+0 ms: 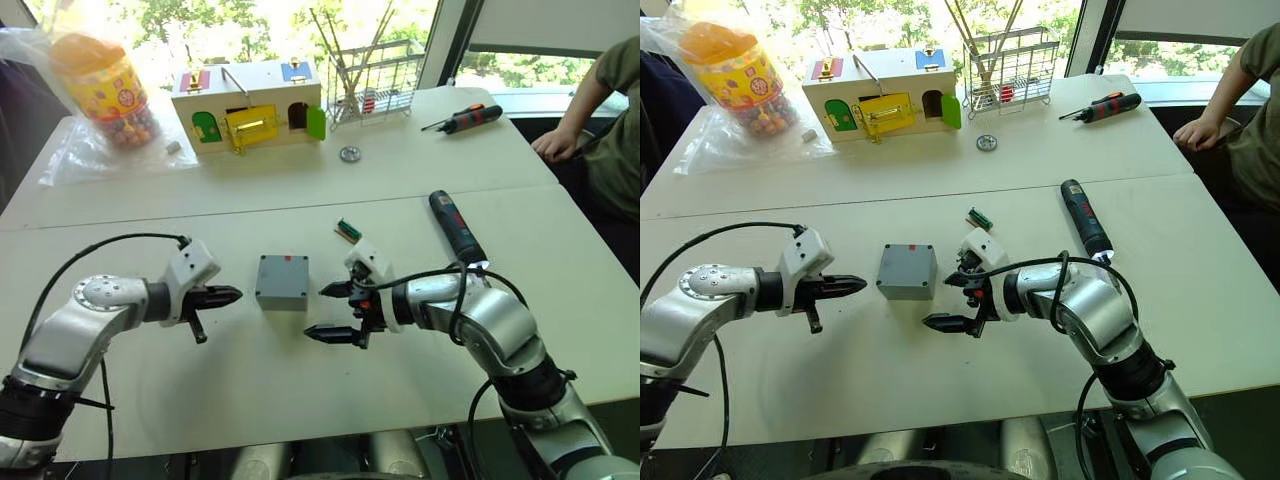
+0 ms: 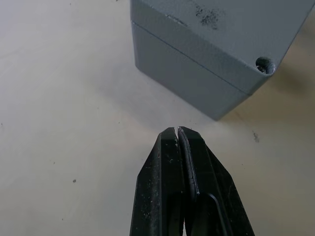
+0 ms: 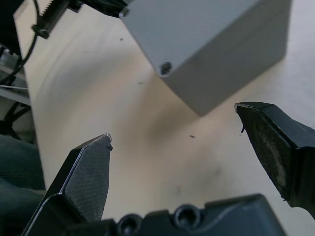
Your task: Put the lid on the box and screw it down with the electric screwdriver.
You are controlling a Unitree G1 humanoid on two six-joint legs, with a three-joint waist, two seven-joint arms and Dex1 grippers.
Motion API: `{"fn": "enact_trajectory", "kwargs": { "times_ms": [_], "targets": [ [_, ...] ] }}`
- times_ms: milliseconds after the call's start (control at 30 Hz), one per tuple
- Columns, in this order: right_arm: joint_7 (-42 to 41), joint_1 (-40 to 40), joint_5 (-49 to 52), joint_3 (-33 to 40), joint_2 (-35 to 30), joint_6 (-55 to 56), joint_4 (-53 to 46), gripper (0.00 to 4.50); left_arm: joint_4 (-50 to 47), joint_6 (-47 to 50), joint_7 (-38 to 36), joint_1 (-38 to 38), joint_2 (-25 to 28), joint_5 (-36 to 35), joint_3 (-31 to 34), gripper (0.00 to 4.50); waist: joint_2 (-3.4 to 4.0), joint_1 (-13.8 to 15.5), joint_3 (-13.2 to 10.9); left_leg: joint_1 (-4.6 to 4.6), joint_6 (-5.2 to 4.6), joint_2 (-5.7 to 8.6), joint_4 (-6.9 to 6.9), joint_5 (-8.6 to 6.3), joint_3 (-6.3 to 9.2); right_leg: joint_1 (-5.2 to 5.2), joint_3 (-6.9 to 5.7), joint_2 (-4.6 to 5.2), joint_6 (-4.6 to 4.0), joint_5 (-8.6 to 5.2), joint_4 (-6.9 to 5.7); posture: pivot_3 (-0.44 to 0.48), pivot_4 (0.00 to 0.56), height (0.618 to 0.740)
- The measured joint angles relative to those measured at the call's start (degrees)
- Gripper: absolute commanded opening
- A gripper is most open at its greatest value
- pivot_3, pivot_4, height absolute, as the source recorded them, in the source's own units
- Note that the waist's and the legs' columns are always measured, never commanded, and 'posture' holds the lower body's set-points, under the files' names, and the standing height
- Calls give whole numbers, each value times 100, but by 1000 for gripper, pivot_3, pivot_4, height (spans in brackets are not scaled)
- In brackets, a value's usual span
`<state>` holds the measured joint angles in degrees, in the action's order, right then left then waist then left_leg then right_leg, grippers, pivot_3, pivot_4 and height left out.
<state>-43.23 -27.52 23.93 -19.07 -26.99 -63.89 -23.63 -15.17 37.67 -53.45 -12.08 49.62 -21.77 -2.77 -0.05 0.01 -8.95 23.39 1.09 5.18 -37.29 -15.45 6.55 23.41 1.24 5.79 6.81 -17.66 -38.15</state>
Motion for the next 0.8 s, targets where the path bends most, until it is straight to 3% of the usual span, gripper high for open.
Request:
{"fn": "enact_trajectory", "kwargs": {
  "times_ms": [567,700,800],
  "targets": [
    [542,-152,645,-75,959,-953,-53,4480,1713,-1239,-273,-1252,-817,917,-775,0,-2,-104,1,0,1,0,0,1,4,3,-13,-3,1,0,-5,0,150,740],
    [559,-283,753,193,481,-1047,-345,4480,1806,-1398,-314,-1146,-550,1071,-719,0,-2,-107,1,1,1,1,-1,1,3,5,-12,-2,1,0,-4,0,150,740],
    [353,-460,598,347,-398,-650,-406,4480,1377,-1156,-449,-589,-51,974,-377,0,-1,-120,1,0,-1,0,9,0,-1,8,-11,1,1,0,-2,0,150,740]
  ]
}}
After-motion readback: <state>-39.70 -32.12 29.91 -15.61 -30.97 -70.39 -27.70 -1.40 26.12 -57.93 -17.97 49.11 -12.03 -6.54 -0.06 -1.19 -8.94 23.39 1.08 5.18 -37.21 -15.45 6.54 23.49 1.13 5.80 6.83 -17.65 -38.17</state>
